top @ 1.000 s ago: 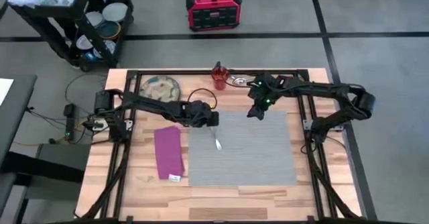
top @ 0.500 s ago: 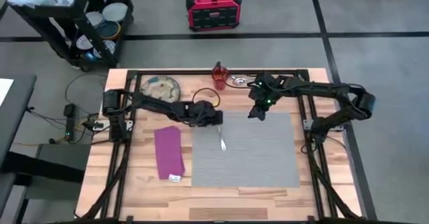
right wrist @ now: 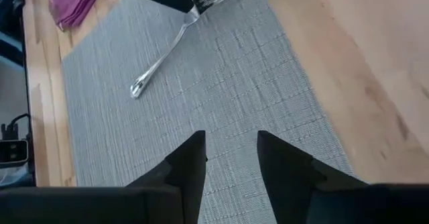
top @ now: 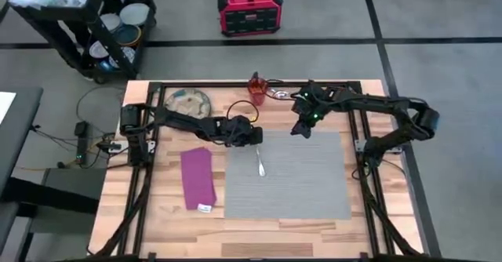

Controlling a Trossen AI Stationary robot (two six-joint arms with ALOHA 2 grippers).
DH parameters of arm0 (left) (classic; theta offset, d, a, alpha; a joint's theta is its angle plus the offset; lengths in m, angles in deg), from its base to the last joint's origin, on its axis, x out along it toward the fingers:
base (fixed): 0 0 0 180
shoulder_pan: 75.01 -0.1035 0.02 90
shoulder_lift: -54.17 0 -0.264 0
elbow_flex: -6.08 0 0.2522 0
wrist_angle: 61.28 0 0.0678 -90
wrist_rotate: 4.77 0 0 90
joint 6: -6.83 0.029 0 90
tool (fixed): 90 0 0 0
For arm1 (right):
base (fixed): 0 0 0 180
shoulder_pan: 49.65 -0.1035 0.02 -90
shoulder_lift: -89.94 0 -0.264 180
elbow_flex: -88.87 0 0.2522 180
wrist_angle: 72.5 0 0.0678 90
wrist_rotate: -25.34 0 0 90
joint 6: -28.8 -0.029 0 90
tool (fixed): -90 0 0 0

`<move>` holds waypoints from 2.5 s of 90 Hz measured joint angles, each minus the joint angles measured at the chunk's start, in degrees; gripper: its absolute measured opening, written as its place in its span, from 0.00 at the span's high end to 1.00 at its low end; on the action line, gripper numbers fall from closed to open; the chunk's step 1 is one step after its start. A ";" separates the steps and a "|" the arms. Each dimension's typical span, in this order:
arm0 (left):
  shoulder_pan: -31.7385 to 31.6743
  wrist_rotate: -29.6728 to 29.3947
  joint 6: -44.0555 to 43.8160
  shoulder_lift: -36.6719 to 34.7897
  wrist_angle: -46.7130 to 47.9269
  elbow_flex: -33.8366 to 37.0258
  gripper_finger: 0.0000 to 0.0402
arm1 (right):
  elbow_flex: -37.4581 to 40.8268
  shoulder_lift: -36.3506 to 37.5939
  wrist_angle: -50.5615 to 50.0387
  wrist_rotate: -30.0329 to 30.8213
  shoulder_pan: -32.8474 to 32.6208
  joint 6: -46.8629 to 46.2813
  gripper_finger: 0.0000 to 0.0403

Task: Set table place
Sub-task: Put the fork on top of the purple table napkin

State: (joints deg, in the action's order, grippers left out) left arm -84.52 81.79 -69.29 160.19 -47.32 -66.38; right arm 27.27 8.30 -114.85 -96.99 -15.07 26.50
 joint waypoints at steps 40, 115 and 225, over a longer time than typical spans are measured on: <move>0.04 -2.42 5.14 0.02 -6.22 -0.02 0.98 | 0.00 0.00 0.28 -0.62 1.95 0.42 0.69; 2.55 0.52 -2.49 -1.13 2.28 -0.06 0.77 | 0.00 -0.02 -1.51 -0.71 1.95 2.32 0.69; -1.40 1.57 -0.96 -0.81 1.68 -0.07 0.63 | 0.00 -0.09 -2.48 -0.66 6.15 5.74 0.69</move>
State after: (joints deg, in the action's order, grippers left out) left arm -85.93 83.36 -70.25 159.38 -45.63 -66.45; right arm 27.27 8.21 -117.33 -97.65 -8.92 32.24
